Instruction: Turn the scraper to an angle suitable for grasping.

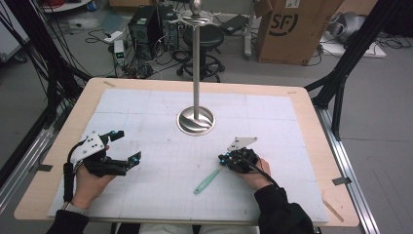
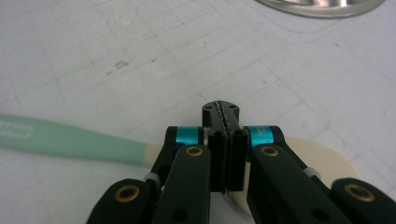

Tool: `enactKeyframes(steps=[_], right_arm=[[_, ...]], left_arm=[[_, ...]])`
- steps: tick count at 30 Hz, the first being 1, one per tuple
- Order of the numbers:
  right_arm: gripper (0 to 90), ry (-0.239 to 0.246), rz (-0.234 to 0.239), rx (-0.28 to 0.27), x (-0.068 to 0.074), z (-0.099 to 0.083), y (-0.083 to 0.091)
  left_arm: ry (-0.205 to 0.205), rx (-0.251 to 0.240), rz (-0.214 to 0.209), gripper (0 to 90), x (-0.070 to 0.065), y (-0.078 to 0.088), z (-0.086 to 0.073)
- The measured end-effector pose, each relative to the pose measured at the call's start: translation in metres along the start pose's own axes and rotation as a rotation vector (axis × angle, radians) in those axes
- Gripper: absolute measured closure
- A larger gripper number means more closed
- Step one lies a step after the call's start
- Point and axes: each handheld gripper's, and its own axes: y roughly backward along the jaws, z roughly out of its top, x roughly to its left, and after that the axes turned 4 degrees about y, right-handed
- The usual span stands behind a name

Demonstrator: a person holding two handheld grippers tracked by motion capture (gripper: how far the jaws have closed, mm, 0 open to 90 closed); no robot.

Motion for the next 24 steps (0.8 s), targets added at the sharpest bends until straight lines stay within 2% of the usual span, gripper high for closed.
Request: enactKeyframes(steps=[7,14,20,24], right_arm=[[90.0,-0.016,-0.001,-0.005,0.000,-0.014,0.015],[90.0,-0.036,-0.028,0.007,0.000,-0.035,0.038],[90.0,-0.080,-0.042,-0.003,-0.002,-0.055,0.059],[90.0,-0.102,-0.051,-0.028,-0.001,-0.063,0.064]], left_arm=[[0.007,-0.005,0.001,2.4,0.002,-0.002,0.000],[0.009,-0.010,-0.002,2.4,0.002,-0.003,-0.001],[0.005,-0.007,-0.001,2.4,0.002,-0.003,-0.001],[0.004,-0.006,-0.002,2.4,0.001,-0.004,-0.001]])
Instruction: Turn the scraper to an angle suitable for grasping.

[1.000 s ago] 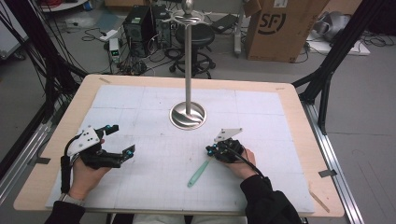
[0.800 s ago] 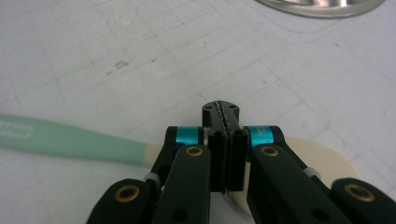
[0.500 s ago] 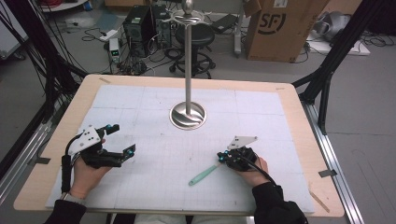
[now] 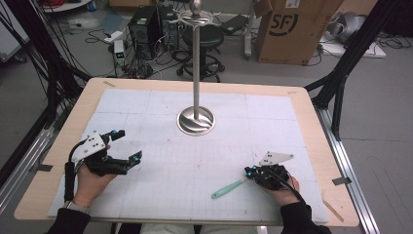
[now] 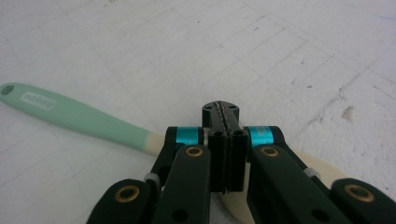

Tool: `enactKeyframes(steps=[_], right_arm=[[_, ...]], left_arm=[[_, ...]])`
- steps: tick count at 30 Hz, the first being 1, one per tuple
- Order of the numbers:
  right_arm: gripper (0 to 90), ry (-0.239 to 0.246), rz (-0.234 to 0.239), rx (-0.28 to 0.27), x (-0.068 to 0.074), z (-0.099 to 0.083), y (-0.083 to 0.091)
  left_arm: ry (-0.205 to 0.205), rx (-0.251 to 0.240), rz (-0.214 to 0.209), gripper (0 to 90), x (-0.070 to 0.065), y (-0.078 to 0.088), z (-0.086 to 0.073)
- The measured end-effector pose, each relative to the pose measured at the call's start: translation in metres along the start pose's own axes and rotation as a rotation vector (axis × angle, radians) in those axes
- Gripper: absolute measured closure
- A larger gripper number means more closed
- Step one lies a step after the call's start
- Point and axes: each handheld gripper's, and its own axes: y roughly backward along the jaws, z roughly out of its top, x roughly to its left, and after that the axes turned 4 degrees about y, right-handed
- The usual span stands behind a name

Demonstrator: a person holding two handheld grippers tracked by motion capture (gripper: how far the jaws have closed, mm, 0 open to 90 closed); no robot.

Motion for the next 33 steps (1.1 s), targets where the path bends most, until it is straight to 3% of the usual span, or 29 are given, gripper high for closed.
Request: enactKeyframes(steps=[2,7,11,13,14,17,27,33], right_arm=[[90.0,0.024,-0.002,0.006,0.002,0.003,0.001],[90.0,0.063,0.103,-0.069,0.018,0.010,0.012],[90.0,0.119,0.155,-0.040,0.039,0.009,0.010],[90.0,0.128,0.165,-0.030,0.042,0.009,0.010],[90.0,0.150,0.189,-0.010,0.052,0.007,0.007],[90.0,0.163,0.207,0.003,0.058,0.006,0.004],[90.0,0.224,0.160,0.026,0.066,0.016,-0.011],[90.0,0.215,0.114,0.034,0.063,0.030,-0.026]], left_arm=[[0.001,-0.002,0.002,2.4,0.000,-0.001,0.000],[0.007,-0.007,-0.003,2.4,0.002,-0.003,-0.001],[0.008,-0.024,-0.006,2.4,0.001,-0.002,0.000],[0.010,-0.026,-0.007,2.4,0.002,-0.003,0.000],[0.015,-0.025,-0.005,2.3,0.002,-0.003,0.000],[0.019,-0.023,-0.004,2.4,0.003,-0.005,-0.001],[0.014,-0.014,0.000,2.4,0.002,-0.006,-0.001],[0.005,-0.008,0.001,2.4,0.000,-0.007,-0.002]])
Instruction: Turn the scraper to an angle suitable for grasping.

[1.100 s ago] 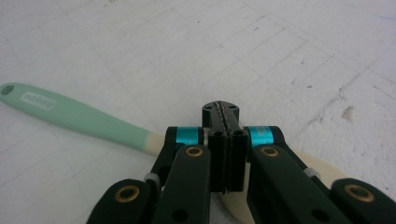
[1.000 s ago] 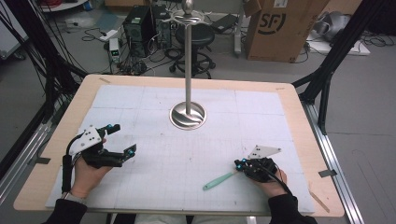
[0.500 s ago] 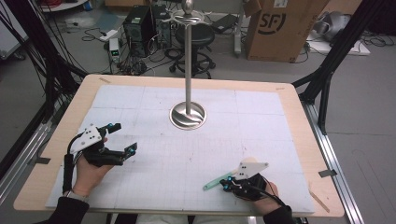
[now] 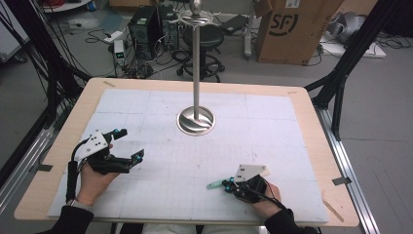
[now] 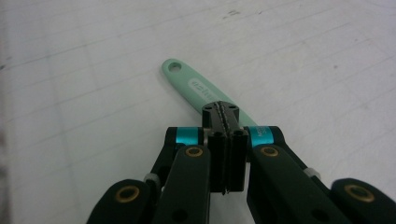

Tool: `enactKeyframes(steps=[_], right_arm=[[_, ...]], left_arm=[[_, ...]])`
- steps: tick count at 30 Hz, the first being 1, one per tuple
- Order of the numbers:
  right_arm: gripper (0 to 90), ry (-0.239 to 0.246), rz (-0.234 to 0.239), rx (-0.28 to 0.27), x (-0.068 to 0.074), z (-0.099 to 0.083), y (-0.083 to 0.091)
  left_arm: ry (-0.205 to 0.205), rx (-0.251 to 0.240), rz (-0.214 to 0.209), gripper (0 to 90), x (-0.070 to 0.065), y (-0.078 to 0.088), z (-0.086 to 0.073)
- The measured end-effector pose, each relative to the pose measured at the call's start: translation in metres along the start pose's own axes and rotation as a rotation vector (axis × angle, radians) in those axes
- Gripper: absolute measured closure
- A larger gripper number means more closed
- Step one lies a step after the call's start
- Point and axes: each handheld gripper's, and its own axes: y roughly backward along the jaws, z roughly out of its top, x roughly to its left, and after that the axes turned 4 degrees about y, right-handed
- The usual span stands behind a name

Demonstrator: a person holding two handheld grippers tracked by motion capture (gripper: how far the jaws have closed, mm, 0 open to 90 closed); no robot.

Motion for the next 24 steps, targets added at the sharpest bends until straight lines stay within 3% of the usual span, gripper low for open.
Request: enactKeyframes(steps=[10,11,17,19,21,24], right_arm=[[90.0,-0.030,-0.044,-0.031,-0.020,0.009,-0.017],[90.0,-0.062,-0.058,-0.040,-0.027,0.011,-0.021],[90.0,-0.114,-0.098,-0.042,-0.044,0.016,-0.030],[90.0,-0.159,-0.116,-0.035,-0.053,0.020,-0.035],[90.0,-0.194,-0.103,-0.031,-0.060,0.022,-0.037],[90.0,-0.204,-0.117,-0.039,-0.066,0.022,-0.040]], left_arm=[[-0.004,0.005,0.004,2.4,0.000,0.000,0.000],[-0.007,0.006,0.002,2.4,0.000,0.000,0.000],[-0.002,0.005,0.005,2.4,0.000,0.000,0.000],[-0.004,0.006,0.004,2.4,0.000,0.000,0.000],[-0.005,0.006,0.002,2.3,0.000,0.000,0.000],[-0.005,0.007,0.002,2.4,0.000,-0.001,0.000]])
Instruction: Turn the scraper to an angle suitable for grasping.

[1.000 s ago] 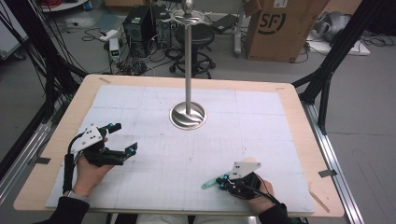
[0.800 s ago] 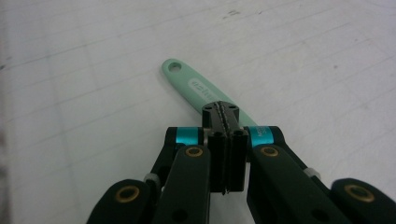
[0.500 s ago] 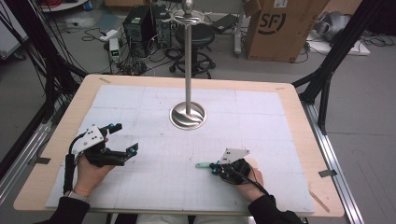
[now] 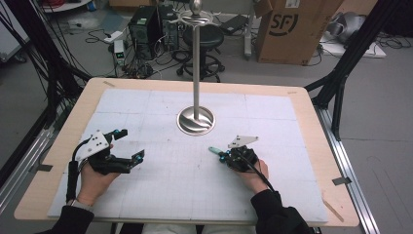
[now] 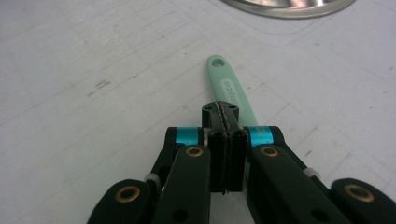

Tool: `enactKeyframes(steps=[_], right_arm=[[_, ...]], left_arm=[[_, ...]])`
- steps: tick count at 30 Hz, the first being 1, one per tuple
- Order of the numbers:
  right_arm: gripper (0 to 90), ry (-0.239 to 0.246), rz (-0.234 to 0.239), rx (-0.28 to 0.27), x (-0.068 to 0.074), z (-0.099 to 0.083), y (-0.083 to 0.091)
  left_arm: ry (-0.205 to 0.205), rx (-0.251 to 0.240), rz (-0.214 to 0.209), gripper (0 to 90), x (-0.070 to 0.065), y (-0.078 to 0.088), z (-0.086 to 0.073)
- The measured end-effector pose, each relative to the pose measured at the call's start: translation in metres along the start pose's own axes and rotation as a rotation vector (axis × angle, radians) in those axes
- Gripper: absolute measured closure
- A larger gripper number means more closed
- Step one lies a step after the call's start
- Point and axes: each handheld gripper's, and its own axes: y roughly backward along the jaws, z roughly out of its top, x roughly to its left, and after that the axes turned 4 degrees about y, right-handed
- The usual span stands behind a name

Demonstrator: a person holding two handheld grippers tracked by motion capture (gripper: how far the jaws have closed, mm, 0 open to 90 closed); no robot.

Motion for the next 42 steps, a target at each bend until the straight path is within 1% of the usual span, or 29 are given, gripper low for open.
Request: enactKeyframes(steps=[2,4,5,6,7,9,10,11,12,14,15,16,17,18,19,20,21,22,24,26,28,30,32,33,35,36,38,39,42], right_arm=[[90.0,-0.006,-0.001,-0.001,-0.001,0.000,-0.001],[90.0,0.028,-0.010,-0.003,0.001,0.001,0.001],[90.0,0.017,-0.002,-0.022,-0.001,0.001,0.003],[90.0,-0.010,0.021,-0.055,-0.003,0.002,0.008],[90.0,-0.015,0.035,-0.087,-0.005,0.003,0.015],[89.8,-0.011,0.031,-0.112,-0.009,0.004,0.029],[89.8,-0.011,0.031,-0.112,-0.009,0.004,0.029],[89.3,-0.012,0.042,-0.136,-0.014,0.001,0.042],[89.3,-0.012,0.042,-0.136,-0.014,0.001,0.042],[88.2,-0.009,0.057,-0.145,-0.017,-0.007,0.054],[84.5,-0.012,0.055,-0.163,-0.020,-0.015,0.064],[84.5,-0.012,0.055,-0.163,-0.020,-0.015,0.064],[81.0,-0.032,0.070,-0.176,-0.025,-0.021,0.071],[81.0,-0.032,0.070,-0.176,-0.025,-0.021,0.071],[79.0,-0.030,0.074,-0.183,-0.027,-0.023,0.075],[70.3,-0.023,0.094,-0.200,-0.032,-0.026,0.081],[70.3,-0.023,0.094,-0.200,-0.032,-0.026,0.081],[67.0,-0.020,0.102,-0.206,-0.034,-0.027,0.083],[59.6,-0.012,0.127,-0.198,-0.038,-0.031,0.087],[50.1,-0.006,0.126,-0.195,-0.041,-0.033,0.090],[42.7,-0.034,0.137,-0.188,-0.045,-0.034,0.093],[29.4,-0.042,0.141,-0.179,-0.046,-0.036,0.097],[14.4,-0.064,0.166,-0.159,-0.045,-0.038,0.098],[9.0,-0.075,0.181,-0.143,-0.046,-0.039,0.098],[0.0,-0.080,0.184,-0.124,-0.046,-0.040,0.096],[0.0,-0.080,0.187,-0.119,-0.046,-0.039,0.096],[0.0,-0.071,0.192,-0.127,-0.044,-0.038,0.095],[0.0,-0.066,0.194,-0.119,-0.043,-0.037,0.095],[0.0,-0.031,0.185,-0.100,-0.041,-0.034,0.092]], left_arm=[[-0.001,0.001,-0.002,2.3,0.000,0.000,0.000],[-0.002,0.001,-0.004,2.3,0.000,0.000,0.000],[-0.003,0.002,-0.004,2.4,0.000,0.000,0.000],[-0.003,0.002,-0.004,2.4,0.000,0.000,0.000],[-0.003,0.002,-0.005,2.4,0.000,0.000,0.000],[0.002,-0.001,-0.007,2.3,0.001,0.000,0.000],[0.002,0.002,-0.007,2.3,0.001,0.000,0.000],[0.001,0.005,-0.009,2.4,0.002,0.000,-0.001],[0.003,0.004,-0.007,2.4,0.002,-0.001,-0.001],[0.002,0.011,-0.009,2.4,0.002,-0.001,-0.001],[0.001,0.012,-0.010,2.3,0.002,-0.001,-0.001],[0.001,0.011,-0.011,2.3,0.002,-0.002,-0.001],[0.002,0.011,-0.011,2.4,0.002,-0.002,-0.001],[0.003,0.010,-0.013,2.4,0.002,-0.002,-0.001],[0.005,0.009,-0.012,2.4,0.002,-0.002,-0.002],[0.008,0.011,-0.013,2.4,0.003,-0.002,-0.002],[0.014,0.011,-0.013,2.4,0.003,-0.002,-0.002],[0.012,0.012,-0.015,2.4,0.003,-0.003,-0.002],[0.009,0.012,-0.023,2.4,0.003,-0.003,-0.002],[0.012,0.016,-0.026,2.4,0.004,-0.004,-0.003],[0.019,0.015,-0.027,2.4,0.004,-0.005,-0.004],[0.009,0.004,-0.036,2.4,0.002,-0.007,-0.003],[0.004,0.005,-0.039,2.4,0.002,-0.008,-0.004],[0.005,0.008,-0.037,2.4,0.002,-0.008,-0.004],[0.005,0.010,-0.034,2.4,0.002,-0.008,-0.004],[0.004,0.007,-0.034,2.4,0.001,-0.007,-0.003],[0.004,0.002,-0.034,2.4,0.001,-0.007,-0.003],[0.004,0.006,-0.033,2.4,0.002,-0.007,-0.003],[0.008,0.011,-0.034,2.4,0.002,-0.008,-0.004]])
